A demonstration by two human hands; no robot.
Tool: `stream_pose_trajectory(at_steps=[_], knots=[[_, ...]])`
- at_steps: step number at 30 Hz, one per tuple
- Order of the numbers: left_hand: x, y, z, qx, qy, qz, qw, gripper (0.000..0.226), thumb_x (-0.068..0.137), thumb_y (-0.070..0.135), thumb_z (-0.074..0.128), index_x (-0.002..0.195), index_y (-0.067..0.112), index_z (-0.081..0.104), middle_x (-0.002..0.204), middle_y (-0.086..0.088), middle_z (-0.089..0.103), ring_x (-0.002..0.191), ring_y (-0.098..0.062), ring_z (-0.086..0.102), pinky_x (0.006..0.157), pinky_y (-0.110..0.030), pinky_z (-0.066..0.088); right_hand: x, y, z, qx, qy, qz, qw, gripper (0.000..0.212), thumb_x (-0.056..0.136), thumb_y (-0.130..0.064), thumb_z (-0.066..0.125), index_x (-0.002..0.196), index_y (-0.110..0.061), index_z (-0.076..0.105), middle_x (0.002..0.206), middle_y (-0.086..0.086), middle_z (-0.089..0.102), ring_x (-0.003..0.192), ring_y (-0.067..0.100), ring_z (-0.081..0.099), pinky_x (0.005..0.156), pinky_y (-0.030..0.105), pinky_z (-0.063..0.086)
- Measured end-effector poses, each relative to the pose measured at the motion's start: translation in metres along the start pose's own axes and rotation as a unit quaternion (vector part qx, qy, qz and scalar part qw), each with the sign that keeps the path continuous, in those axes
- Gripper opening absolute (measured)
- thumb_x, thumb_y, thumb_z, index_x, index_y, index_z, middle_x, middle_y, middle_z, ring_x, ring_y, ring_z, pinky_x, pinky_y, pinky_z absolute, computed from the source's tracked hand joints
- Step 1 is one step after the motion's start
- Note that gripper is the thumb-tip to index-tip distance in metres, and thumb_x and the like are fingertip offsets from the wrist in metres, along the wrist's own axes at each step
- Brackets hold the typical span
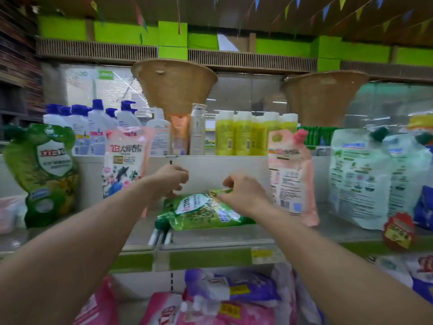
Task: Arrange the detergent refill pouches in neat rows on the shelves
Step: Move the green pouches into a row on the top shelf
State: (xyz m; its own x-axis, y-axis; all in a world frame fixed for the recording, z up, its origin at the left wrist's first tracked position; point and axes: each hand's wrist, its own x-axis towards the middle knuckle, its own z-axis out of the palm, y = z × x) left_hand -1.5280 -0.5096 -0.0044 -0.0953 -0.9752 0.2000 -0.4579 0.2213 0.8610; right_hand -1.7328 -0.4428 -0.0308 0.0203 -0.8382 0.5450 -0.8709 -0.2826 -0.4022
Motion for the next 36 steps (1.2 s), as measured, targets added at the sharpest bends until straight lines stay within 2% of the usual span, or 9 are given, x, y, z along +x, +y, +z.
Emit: stream_pose_trajectory(at_steps=[7, 11, 14, 21, 22, 25, 28, 32, 36], knots=[[0.0, -0.059, -0.026, 0.021, -0.015, -0.107, 0.994, 0.026, 0.093, 0.03, 0.05, 0.1, 0.006, 0.056, 0.09, -0.009, 0.053, 0.073, -0.02, 0.048, 0.064, -0.032, 0.043, -0.001, -0.029, 0.062, -0.222, -0.131, -0.156, 0.954, 0.055, 0.076, -0.036, 0.062, 0.127, -0.019, 0.051, 0.122, 0.006, 0.05, 0.115, 0.026, 0.044, 0.094, 0.042, 0.043], [0.003, -0.067, -0.029, -0.036, -0.011, -0.114, 0.993, 0.021, 0.094, 0.028, 0.051, 0.093, 0.008, 0.056, 0.085, -0.009, 0.052, 0.073, -0.021, 0.05, 0.064, -0.034, 0.045, 0.002, -0.04, 0.074, -0.323, -0.12, -0.249, 0.905, 0.035, 0.077, -0.023, 0.056, 0.111, -0.013, 0.058, 0.11, 0.008, 0.055, 0.103, 0.028, 0.048, 0.076, 0.04, 0.044], [0.005, -0.066, -0.029, -0.071, -0.021, -0.116, 0.99, 0.021, 0.094, 0.025, 0.052, 0.092, 0.005, 0.055, 0.076, -0.007, 0.051, 0.061, -0.018, 0.046, 0.056, -0.03, 0.041, 0.004, -0.05, 0.075, -0.359, -0.123, -0.303, 0.874, 0.007, 0.076, -0.011, 0.055, 0.082, -0.013, 0.055, 0.095, 0.008, 0.059, 0.089, 0.028, 0.054, 0.06, 0.035, 0.039], [0.005, -0.066, -0.022, -0.085, -0.028, -0.12, 0.989, 0.02, 0.095, 0.02, 0.049, 0.098, 0.001, 0.055, 0.08, -0.009, 0.056, 0.063, -0.019, 0.052, 0.059, -0.031, 0.046, 0.004, -0.036, 0.079, -0.409, -0.141, -0.366, 0.824, 0.013, 0.083, 0.0, 0.049, 0.083, -0.005, 0.062, 0.084, 0.01, 0.065, 0.065, 0.025, 0.055, 0.051, 0.031, 0.036], [0.005, -0.065, -0.02, -0.086, -0.028, -0.121, 0.989, 0.022, 0.095, 0.02, 0.049, 0.1, 0.0, 0.056, 0.086, -0.011, 0.061, 0.069, -0.022, 0.058, 0.063, -0.032, 0.05, 0.004, -0.034, 0.08, -0.396, -0.14, -0.362, 0.832, 0.015, 0.083, 0.002, 0.047, 0.087, -0.003, 0.061, 0.086, 0.012, 0.065, 0.068, 0.027, 0.059, 0.051, 0.032, 0.034], [0.008, -0.064, -0.023, -0.071, -0.006, -0.105, 0.992, 0.024, 0.096, 0.025, 0.048, 0.104, 0.003, 0.055, 0.097, -0.01, 0.062, 0.087, -0.025, 0.062, 0.07, -0.034, 0.052, 0.017, -0.022, 0.062, -0.227, -0.057, -0.235, 0.943, 0.012, 0.085, -0.009, 0.047, 0.09, -0.003, 0.057, 0.094, 0.02, 0.065, 0.083, 0.035, 0.063, 0.059, 0.036, 0.036], [0.015, -0.061, -0.024, -0.093, 0.022, -0.097, 0.991, 0.02, 0.094, 0.024, 0.047, 0.096, 0.005, 0.05, 0.081, -0.006, 0.048, 0.065, -0.02, 0.048, 0.057, -0.031, 0.044, 0.032, -0.002, 0.028, -0.067, 0.061, -0.128, 0.988, 0.015, 0.085, -0.018, 0.052, 0.075, -0.007, 0.056, 0.077, 0.016, 0.063, 0.072, 0.032, 0.057, 0.059, 0.034, 0.038], [0.024, -0.047, -0.008, -0.192, 0.032, -0.107, 0.975, 0.032, 0.095, 0.026, 0.043, 0.108, 0.001, 0.059, 0.101, -0.015, 0.065, 0.082, -0.032, 0.063, 0.067, -0.036, 0.047, 0.038, 0.02, -0.01, 0.134, 0.182, -0.04, 0.973, 0.031, 0.085, -0.015, 0.056, 0.056, -0.015, 0.048, 0.051, -0.003, 0.046, 0.046, 0.007, 0.041, 0.039, 0.018, 0.029], [0.033, -0.018, 0.022, -0.281, -0.065, -0.023, 0.957, 0.034, 0.097, 0.025, 0.04, 0.124, 0.016, 0.059, 0.117, -0.005, 0.068, 0.075, -0.027, 0.07, 0.057, -0.031, 0.045, 0.038, 0.053, -0.037, 0.265, 0.239, 0.027, 0.934, 0.036, 0.088, -0.013, 0.059, 0.055, -0.016, 0.046, 0.05, -0.003, 0.044, 0.048, 0.01, 0.037, 0.046, 0.021, 0.03]])
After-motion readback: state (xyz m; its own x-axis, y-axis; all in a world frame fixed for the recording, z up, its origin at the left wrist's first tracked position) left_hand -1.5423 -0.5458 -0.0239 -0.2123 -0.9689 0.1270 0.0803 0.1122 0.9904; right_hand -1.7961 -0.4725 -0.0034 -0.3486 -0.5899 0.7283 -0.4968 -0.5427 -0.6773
